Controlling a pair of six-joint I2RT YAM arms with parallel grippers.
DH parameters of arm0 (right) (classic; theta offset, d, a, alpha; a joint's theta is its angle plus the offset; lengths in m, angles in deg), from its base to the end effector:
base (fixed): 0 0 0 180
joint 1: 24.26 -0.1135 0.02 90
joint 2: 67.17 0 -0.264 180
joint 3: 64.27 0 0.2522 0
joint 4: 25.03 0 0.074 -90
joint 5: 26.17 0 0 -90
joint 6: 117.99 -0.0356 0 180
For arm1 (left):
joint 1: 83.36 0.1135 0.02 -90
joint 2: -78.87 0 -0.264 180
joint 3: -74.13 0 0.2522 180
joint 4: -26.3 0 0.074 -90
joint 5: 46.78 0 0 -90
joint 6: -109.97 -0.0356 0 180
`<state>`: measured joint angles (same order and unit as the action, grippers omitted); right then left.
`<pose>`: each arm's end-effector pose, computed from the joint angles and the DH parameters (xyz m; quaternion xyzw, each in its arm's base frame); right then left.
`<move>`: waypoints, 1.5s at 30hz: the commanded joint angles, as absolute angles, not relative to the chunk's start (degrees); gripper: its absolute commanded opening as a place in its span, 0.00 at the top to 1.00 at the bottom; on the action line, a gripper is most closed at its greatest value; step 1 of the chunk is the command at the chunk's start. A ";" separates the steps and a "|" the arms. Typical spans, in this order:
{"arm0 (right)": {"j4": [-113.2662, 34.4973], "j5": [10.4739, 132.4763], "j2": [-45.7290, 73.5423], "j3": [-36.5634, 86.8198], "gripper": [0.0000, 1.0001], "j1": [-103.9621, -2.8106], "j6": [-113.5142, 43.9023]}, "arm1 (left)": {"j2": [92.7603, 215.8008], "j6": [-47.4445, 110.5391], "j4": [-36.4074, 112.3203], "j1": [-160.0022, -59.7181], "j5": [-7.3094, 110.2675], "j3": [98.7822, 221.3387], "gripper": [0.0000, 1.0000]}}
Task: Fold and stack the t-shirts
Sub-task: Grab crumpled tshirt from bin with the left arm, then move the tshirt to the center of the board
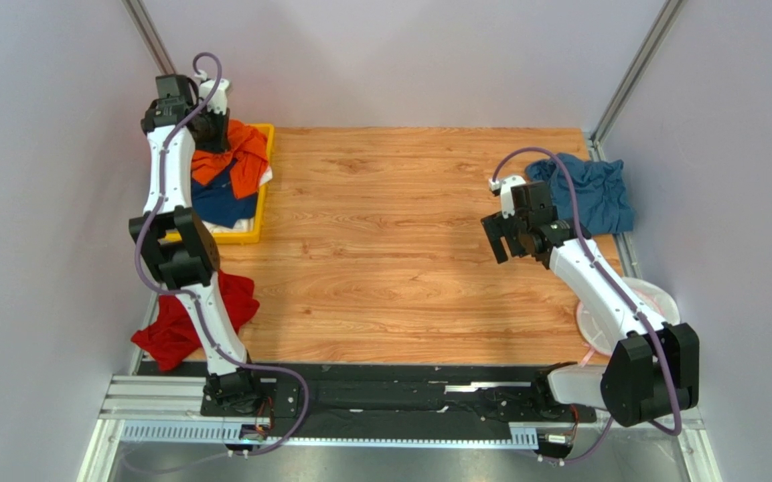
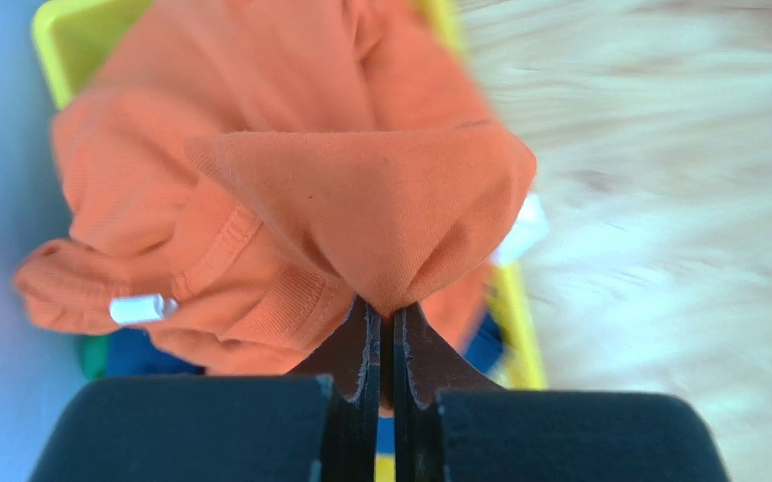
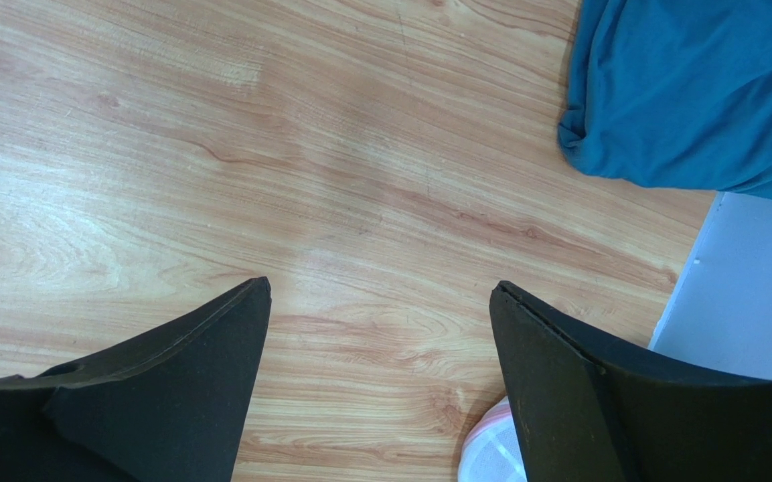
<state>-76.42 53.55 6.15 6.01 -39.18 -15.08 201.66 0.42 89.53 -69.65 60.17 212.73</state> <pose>0.2524 0.0607 0.2643 -0.2015 0.9271 -0.0800 0.3057 0.4676 0.1034 0.3246 0.1004 0.9177 -0.0288 0.3834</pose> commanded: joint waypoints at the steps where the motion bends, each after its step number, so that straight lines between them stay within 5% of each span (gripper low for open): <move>1: -77.02 54.25 5.69 7.42 0.15 -39.03 -15.77 | 189.46 1.51 92.35 -73.07 69.40 209.02 1.00; 22: -80.18 51.44 5.51 11.36 0.17 -39.11 -13.31 | 173.36 4.33 101.05 -97.92 75.22 209.11 1.00; 31: -81.68 50.39 6.13 13.30 0.17 -39.11 -13.49 | 177.48 1.68 102.90 -115.42 65.38 206.81 1.00; 45: -83.70 49.77 4.89 12.07 0.17 -39.11 -13.66 | 190.75 7.22 94.82 -127.74 64.40 206.62 1.00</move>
<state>-82.91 50.82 6.34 11.69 -39.18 -14.19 189.02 4.94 98.60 -125.21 64.23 202.89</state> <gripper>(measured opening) 0.829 0.029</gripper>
